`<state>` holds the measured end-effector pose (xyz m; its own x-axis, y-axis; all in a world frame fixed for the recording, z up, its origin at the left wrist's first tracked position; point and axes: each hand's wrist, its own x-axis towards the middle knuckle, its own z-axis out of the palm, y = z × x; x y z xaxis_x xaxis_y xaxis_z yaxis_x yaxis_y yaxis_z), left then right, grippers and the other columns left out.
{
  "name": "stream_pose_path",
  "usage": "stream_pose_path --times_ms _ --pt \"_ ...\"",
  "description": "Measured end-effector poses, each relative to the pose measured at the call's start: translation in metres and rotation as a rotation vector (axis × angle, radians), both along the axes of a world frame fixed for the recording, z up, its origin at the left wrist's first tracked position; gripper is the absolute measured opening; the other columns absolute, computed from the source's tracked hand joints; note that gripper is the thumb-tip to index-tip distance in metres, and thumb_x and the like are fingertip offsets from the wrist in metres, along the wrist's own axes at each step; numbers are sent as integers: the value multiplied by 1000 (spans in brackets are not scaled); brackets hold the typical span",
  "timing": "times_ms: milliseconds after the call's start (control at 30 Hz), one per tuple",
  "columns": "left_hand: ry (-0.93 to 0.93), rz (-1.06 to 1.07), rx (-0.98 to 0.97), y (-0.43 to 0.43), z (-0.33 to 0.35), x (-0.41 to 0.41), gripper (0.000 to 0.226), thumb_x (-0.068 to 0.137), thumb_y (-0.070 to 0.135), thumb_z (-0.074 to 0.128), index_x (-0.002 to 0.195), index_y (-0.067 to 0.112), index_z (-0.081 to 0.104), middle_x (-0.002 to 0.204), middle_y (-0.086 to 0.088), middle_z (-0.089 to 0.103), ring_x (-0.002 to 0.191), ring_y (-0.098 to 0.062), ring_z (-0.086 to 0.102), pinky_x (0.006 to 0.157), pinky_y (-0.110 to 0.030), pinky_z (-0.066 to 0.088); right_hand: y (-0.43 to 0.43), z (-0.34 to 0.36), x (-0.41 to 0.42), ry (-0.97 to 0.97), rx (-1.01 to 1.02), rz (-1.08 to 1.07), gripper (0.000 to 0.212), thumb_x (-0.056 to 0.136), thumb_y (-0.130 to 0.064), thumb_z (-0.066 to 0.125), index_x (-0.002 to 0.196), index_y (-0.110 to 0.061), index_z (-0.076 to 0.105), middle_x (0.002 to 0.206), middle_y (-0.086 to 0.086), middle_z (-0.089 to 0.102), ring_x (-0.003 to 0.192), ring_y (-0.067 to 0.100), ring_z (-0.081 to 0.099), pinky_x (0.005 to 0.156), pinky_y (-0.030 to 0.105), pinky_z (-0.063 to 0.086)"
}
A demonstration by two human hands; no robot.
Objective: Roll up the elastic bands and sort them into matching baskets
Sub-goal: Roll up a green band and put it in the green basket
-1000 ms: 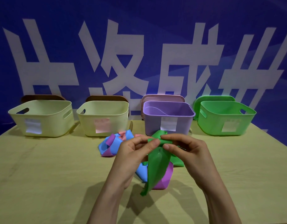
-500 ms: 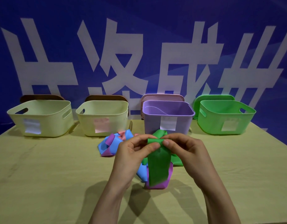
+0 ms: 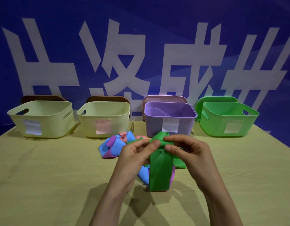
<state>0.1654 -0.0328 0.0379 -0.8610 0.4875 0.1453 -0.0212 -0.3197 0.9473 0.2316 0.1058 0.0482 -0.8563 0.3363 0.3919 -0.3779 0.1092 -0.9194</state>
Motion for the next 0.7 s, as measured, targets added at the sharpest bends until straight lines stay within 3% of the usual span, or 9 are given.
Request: stream_pose_path --times_ms 167,267,333,433,700 --pt "78 53 -9 0 -3 -2 31 63 27 71 90 11 73 90 -7 75 85 -18 70 76 -27 57 -1 0 2 1 29 22 29 72 11 69 90 -12 72 90 -3 74 85 5 69 74 15 52" --pt "141 90 -3 -1 -5 -2 38 66 29 71 98 9 72 96 -10 73 95 -23 69 86 -33 55 -1 -1 1 -31 27 25 27 74 -12 71 101 -11 68 92 1 73 85 6 68 72 17 52" --pt "195 115 -14 -1 -6 -1 37 69 30 70 99 8 71 96 -9 73 97 -24 69 88 -33 54 -2 0 1 -60 70 24 25 74 -24 67 95 -11 70 87 3 74 81 7 68 71 19 53" --pt "266 159 -52 -1 -6 2 30 72 33 68 96 14 72 93 -4 73 94 -19 69 85 -29 54 -4 -1 0 -51 88 9 22 75 -25 66 89 -9 71 82 2 74 77 6 67 69 18 51" --pt "87 60 50 2 -4 1 36 68 20 69 103 13 68 95 -5 74 91 -15 70 73 -20 54 -4 -4 -3 -17 10 -14 16 73 -21 68 86 -16 74 86 14 72 79 11 65 73 23 54"
